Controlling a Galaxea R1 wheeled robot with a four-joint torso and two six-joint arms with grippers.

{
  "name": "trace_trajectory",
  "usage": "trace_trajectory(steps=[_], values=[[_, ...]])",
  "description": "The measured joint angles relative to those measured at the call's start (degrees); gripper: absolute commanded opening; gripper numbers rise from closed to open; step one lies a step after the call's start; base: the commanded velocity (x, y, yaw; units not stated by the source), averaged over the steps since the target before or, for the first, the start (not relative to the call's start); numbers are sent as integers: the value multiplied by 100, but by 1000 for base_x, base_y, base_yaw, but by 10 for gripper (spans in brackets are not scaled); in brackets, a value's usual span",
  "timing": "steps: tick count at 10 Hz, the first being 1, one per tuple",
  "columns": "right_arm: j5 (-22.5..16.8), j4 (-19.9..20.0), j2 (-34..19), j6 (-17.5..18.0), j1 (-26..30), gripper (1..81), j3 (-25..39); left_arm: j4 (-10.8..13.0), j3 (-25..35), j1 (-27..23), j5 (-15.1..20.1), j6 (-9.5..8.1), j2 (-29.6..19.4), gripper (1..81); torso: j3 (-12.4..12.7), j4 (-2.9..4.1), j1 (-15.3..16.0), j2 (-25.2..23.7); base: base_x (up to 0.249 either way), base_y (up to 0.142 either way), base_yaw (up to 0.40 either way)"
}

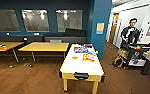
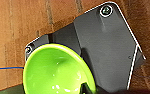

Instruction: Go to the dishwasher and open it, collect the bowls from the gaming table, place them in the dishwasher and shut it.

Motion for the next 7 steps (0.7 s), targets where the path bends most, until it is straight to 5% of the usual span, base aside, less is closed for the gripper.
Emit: trace_trajectory(steps=[7], values=[[-6, -11, -4, 0, 15, 10, -17, 0, -2, -30, -2, -2, -6, 10, 0, 0, 2, 0, 0, 0, -350]])
